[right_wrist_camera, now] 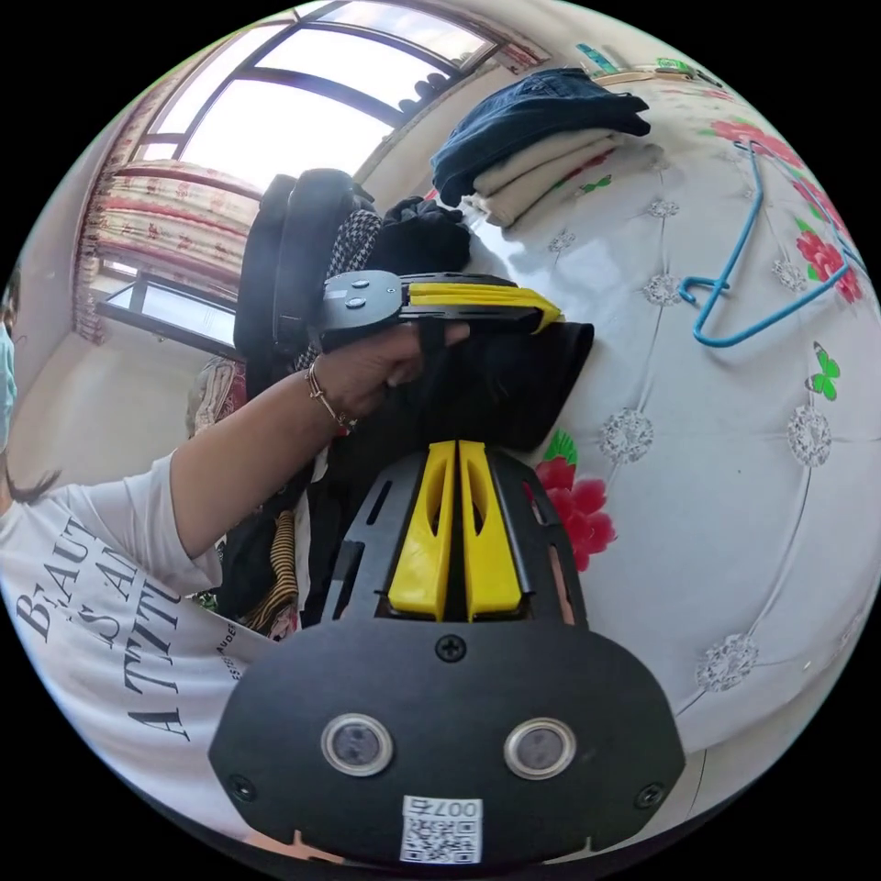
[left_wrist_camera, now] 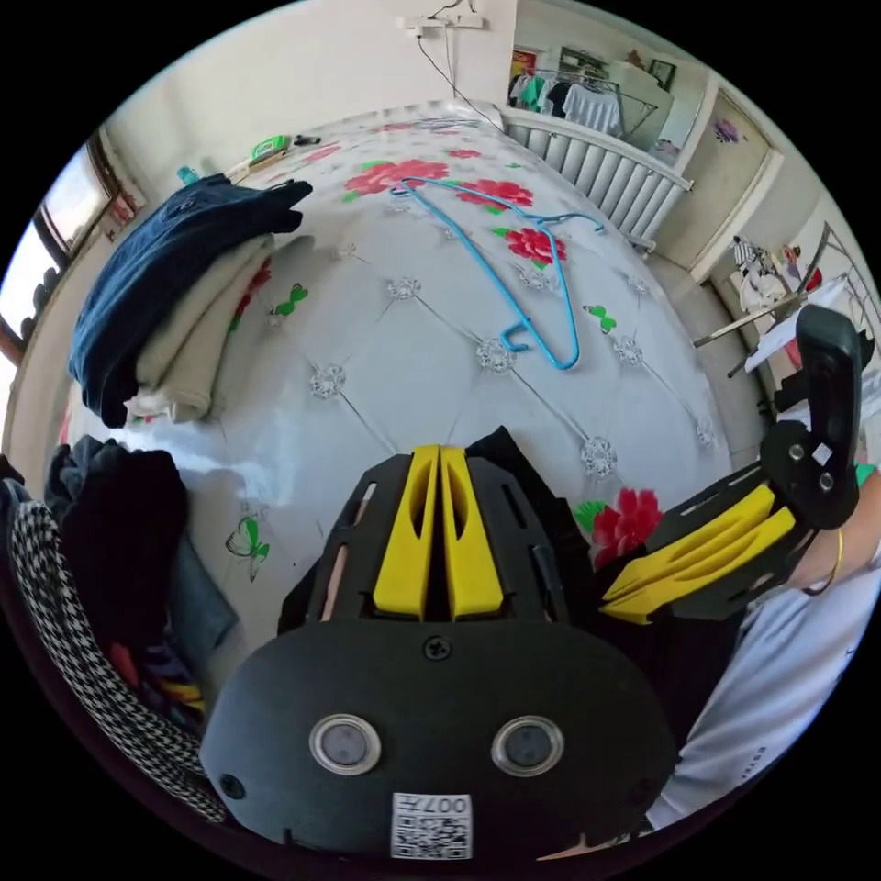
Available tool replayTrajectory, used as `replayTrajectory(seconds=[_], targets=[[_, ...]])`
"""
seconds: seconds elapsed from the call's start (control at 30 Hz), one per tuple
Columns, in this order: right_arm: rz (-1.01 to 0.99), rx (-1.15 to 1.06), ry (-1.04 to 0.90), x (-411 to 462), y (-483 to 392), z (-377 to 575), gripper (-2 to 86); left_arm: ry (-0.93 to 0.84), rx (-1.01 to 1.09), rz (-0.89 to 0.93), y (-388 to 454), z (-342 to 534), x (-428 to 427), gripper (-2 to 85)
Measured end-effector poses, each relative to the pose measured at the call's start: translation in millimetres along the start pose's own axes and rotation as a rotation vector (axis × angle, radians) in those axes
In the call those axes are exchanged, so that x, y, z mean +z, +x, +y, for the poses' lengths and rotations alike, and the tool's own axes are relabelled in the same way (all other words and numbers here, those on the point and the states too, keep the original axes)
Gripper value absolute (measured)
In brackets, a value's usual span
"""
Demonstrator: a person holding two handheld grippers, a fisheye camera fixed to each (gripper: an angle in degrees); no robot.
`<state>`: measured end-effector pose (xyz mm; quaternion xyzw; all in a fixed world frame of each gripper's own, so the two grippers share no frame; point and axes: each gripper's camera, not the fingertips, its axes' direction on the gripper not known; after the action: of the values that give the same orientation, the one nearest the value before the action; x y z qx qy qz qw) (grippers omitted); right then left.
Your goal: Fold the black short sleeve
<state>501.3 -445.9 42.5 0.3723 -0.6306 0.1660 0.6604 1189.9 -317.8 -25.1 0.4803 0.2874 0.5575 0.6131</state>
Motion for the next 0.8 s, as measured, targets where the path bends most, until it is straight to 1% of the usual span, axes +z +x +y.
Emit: replayTrajectory(seconds=[0.1, 0.17, 0.23, 0.27, 0.3, 0.33, 0.4, 0.43, 0.47, 0.5, 0.53, 0.6, 0.63, 0.7, 0.77, 0.8], targets=[[-0.005, -0.002, -0.008, -9.0, -7.0, 7.4, -0.3, 0.009, -0.127, 0.131, -22.8, 13.0, -1.2, -0.8], [-0.016, -0.002, -0.006, -17.6, -13.4, 14.2, -0.3, 0.094, -0.259, 0.228, -48.1, 37.7, -12.2, -0.6], [-0.018, -0.014, -0.001, -23.2, -19.2, 21.4, -0.2, 0.199, -0.251, 0.291, -54.9, 53.9, -29.0, -0.1], [-0.008, -0.026, -0.002, -25.2, -23.5, 26.8, -0.2, 0.254, -0.208, 0.315, -53.8, 59.5, -40.6, 0.5], [-0.004, -0.033, -0.006, -25.4, -25.6, 29.6, -0.2, 0.266, -0.185, 0.313, -51.9, 60.3, -45.3, 2.0], [-0.003, -0.041, -0.016, -24.8, -29.0, 34.8, -0.2, 0.256, -0.139, 0.299, -45.7, 57.4, -50.0, 5.2], [-0.008, -0.029, -0.02, -23.3, -32.3, 42.6, -0.2, 0.171, -0.059, 0.299, -32.3, 46.1, -42.8, 7.6], [-0.01, -0.02, -0.015, -22.8, -35.0, 48.0, -0.2, 0.082, -0.023, 0.302, -22.5, 38.3, -30.0, 7.2], [-0.005, -0.014, -0.01, -22.8, -38.5, 53.3, -0.2, -0.02, 0.006, 0.292, -12.3, 33.0, -13.6, 4.9], [-0.001, -0.013, -0.008, -23.0, -40.4, 55.9, -0.2, -0.009, -0.006, 0.23, -9.7, 34.2, -15.1, 2.8], [0.007, -0.012, -0.006, -23.4, -44.5, 61.0, -0.2, 0.035, 0.003, 0.131, -6.0, 39.8, -22.1, 0.4], [0.025, -0.018, -0.004, -24.9, -51.5, 68.4, -0.3, 0.021, -0.037, 0.169, -14.5, 44.9, -27.1, -0.4], [0.036, -0.029, -0.002, -26.3, -57.0, 72.6, -0.3, 0.025, -0.097, 0.213, -27.6, 52.1, -35.2, -0.7], [0.065, -0.065, -0.005, -27.8, -68.8, 78.0, -0.3, 0.136, -0.197, 0.244, -51.1, 75.6, -63.4, -0.9], [0.13, -0.173, -0.02, -26.8, -94.6, 85.5, -0.3, 0.34, -0.307, 0.298, -83.6, 125.0, -116.7, -0.9], [0.153, -0.21, -0.03, -25.3, -102.9, 87.6, -0.3, 0.39, -0.329, 0.306, -90.7, 140.5, -130.7, -1.0]])
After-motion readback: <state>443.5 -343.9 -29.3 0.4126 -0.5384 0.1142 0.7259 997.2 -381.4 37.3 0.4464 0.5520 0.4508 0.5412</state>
